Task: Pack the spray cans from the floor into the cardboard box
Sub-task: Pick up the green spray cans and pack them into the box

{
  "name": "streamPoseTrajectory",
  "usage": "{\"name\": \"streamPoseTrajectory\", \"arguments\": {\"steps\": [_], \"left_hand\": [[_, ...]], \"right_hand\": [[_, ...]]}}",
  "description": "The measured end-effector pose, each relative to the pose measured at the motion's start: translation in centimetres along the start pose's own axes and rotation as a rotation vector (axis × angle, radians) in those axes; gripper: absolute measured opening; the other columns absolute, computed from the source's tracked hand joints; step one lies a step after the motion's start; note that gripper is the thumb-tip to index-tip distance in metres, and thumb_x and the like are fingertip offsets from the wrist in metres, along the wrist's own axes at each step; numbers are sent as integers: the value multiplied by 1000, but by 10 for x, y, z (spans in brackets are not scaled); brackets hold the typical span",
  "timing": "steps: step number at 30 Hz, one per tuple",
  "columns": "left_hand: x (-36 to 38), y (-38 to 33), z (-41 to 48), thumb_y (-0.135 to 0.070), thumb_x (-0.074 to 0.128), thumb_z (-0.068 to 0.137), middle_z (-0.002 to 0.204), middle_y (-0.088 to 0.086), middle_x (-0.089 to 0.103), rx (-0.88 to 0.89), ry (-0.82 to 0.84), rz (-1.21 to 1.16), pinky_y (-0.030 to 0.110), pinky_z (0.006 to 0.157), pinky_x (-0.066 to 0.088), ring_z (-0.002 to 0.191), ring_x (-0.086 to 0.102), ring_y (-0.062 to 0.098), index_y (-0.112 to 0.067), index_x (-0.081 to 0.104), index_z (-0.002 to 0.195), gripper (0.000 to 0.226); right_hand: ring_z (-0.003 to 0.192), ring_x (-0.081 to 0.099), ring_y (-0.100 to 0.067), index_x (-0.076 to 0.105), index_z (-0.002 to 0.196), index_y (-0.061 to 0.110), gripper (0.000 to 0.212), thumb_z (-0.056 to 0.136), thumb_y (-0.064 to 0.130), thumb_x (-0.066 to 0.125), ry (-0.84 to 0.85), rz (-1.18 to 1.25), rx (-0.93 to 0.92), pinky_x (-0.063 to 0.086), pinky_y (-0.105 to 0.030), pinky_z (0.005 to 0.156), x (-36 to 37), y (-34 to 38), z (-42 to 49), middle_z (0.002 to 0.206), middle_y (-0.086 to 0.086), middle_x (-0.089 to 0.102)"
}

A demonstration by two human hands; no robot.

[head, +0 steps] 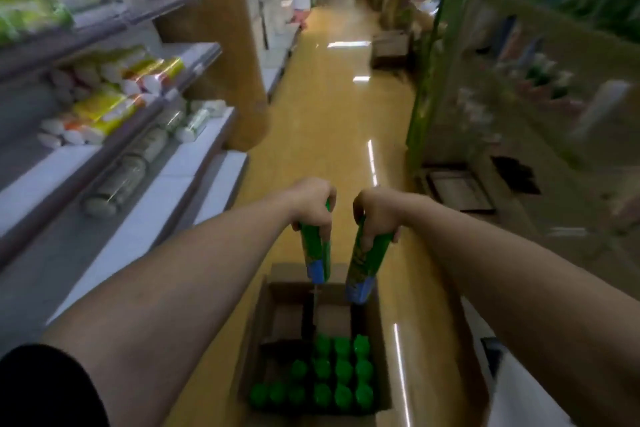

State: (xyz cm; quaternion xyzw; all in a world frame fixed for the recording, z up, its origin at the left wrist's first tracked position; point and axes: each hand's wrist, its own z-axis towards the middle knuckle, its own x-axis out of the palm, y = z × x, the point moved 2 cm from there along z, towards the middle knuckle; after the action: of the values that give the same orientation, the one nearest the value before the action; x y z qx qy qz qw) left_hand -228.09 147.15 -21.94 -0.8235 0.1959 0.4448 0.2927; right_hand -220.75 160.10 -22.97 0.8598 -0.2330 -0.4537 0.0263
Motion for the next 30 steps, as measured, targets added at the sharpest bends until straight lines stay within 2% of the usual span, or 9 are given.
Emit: {"name": "streamPoseTrajectory", "arguments": {"steps": [3, 7, 11, 16, 20, 23, 25, 28, 30], "left_hand": [[31, 41, 23, -17, 88, 73, 104, 7, 57, -118, 20, -39, 38, 59, 63, 86, 64, 25, -16, 59, 105, 43], [71, 97, 44, -21, 88, 72, 99, 1, 54, -202, 76, -79, 29, 49, 50, 84, 60, 21, -18, 59, 107, 46], [117, 152, 73, -22, 86, 73, 101, 2, 57, -233, 173, -72, 37, 61, 58, 88, 59, 20, -17, 60, 105, 42], [205, 217, 106, -21, 83, 77, 107, 4, 55, -200, 280, -28, 27, 54, 38, 87, 50, 18, -15, 58, 110, 42], [278, 269, 127, -20, 79, 80, 113, 2, 48, -221, 265, -85, 30, 70, 45, 96, 50, 20, -17, 54, 121, 48], [332, 305, 138, -18, 80, 80, 113, 1, 48, -255, 241, -149, 32, 73, 48, 97, 52, 21, -20, 55, 118, 45], [361, 321, 142, -18, 80, 80, 110, 0, 46, -263, 212, -177, 33, 72, 46, 97, 53, 22, -20, 55, 116, 44], [395, 337, 144, -18, 79, 78, 112, 6, 48, -233, 197, -202, 32, 71, 42, 101, 55, 28, -17, 53, 113, 43], [407, 344, 143, -21, 80, 77, 118, 10, 51, -232, 200, -245, 31, 76, 42, 108, 55, 30, -15, 55, 123, 52]], "right_hand": [[84, 68, -28, 62, 116, 9, 60, 66, 20, 93, 52, -40, -80, 63, -39, 57, 26, 12, 54, 105, -11, 60], [82, 69, -25, 66, 119, 6, 62, 66, 22, 94, 142, -78, -137, 64, -44, 62, 64, 27, 115, 101, -9, 64], [92, 63, -24, 67, 114, 9, 57, 67, 31, 91, 161, -120, -211, 60, -38, 75, 110, 42, 174, 104, -7, 67], [88, 58, -23, 62, 108, 15, 50, 69, 30, 89, 185, -44, -171, 48, -32, 65, 206, 44, 239, 101, -5, 61], [92, 62, -30, 62, 110, 14, 42, 73, 24, 82, 167, 55, -121, 55, -38, 70, 282, 44, 282, 106, -10, 63], [97, 61, -29, 60, 117, 17, 49, 75, 32, 82, 111, 176, -60, 58, -43, 82, 322, 52, 305, 109, -8, 60], [96, 59, -25, 59, 118, 18, 51, 76, 34, 82, 71, 252, -45, 58, -39, 80, 334, 61, 321, 106, -4, 58], [89, 57, -21, 61, 116, 15, 51, 75, 34, 84, 121, 216, -100, 53, -31, 72, 336, 80, 345, 97, -1, 55], [85, 56, -20, 64, 113, 14, 51, 73, 37, 85, 135, 143, -136, 51, -30, 68, 334, 91, 353, 93, 0, 55]]}}
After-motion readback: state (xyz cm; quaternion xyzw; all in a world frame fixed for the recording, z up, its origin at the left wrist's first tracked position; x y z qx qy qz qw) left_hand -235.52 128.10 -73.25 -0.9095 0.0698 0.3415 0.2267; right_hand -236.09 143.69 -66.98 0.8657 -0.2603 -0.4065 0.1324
